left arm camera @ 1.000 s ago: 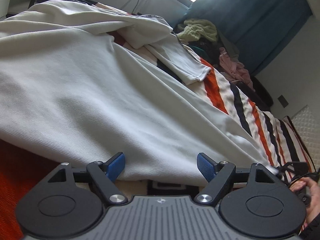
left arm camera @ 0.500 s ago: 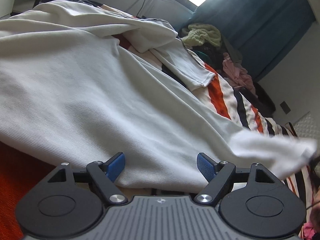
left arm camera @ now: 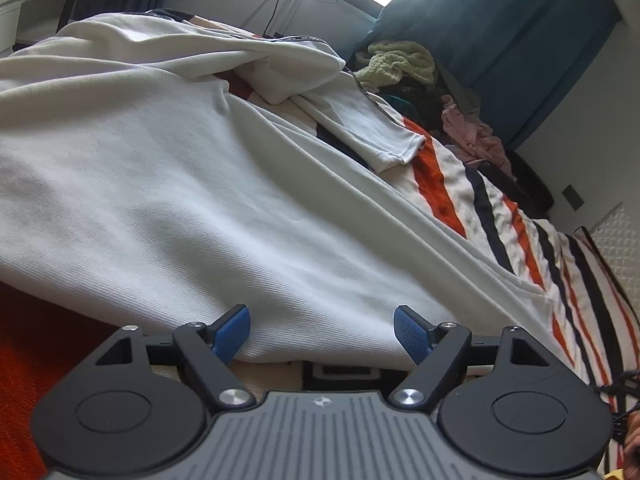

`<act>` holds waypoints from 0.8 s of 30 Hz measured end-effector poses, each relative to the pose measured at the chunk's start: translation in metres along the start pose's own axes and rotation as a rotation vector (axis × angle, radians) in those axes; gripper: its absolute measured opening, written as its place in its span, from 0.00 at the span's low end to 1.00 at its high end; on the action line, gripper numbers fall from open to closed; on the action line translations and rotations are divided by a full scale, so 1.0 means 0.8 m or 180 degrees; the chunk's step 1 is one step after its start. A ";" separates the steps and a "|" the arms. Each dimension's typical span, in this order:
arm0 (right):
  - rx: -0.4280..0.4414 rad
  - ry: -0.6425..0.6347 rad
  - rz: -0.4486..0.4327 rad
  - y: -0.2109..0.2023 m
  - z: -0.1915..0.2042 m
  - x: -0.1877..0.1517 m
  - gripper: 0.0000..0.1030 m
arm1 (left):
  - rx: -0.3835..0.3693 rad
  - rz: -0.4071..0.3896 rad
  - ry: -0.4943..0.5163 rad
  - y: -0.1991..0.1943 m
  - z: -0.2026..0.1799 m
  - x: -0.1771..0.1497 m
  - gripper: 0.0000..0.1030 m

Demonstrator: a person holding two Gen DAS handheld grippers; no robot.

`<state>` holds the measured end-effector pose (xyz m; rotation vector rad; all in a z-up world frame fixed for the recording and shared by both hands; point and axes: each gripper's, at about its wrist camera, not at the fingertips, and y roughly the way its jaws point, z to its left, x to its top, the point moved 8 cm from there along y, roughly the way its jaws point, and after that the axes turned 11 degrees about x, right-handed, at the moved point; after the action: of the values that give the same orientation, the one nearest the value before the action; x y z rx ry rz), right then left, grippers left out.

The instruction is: Fold clothes

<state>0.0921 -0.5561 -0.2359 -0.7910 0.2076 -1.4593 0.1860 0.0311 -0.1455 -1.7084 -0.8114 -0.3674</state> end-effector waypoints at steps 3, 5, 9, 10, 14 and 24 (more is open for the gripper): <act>0.0054 -0.0261 -0.0263 -0.006 0.016 0.015 0.82 | 0.0085 -0.0024 0.0094 0.003 -0.002 -0.001 0.78; 0.0102 -0.0491 -0.0376 -0.001 0.034 0.024 0.82 | 0.0159 -0.0029 0.0178 0.005 -0.003 -0.004 0.79; 0.0148 -0.1304 -0.0138 0.044 0.089 0.008 0.80 | 0.0352 -0.0065 0.0423 0.011 -0.007 -0.009 0.82; 0.0166 -0.1389 -0.0052 0.059 0.098 0.002 0.80 | 0.0401 -0.0078 0.0479 0.012 -0.008 -0.009 0.82; 0.0092 -0.1490 0.0285 0.125 0.109 -0.009 0.79 | 0.0455 -0.0084 0.0587 0.012 -0.008 -0.014 0.89; -0.0207 -0.1875 0.0423 0.221 0.082 0.008 0.81 | 0.0481 -0.0054 0.0662 0.013 -0.006 -0.019 0.96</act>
<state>0.2731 -0.5541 -0.2892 -1.2000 -0.1400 -1.0463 0.1830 0.0209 -0.1611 -1.4959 -0.6840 -0.4750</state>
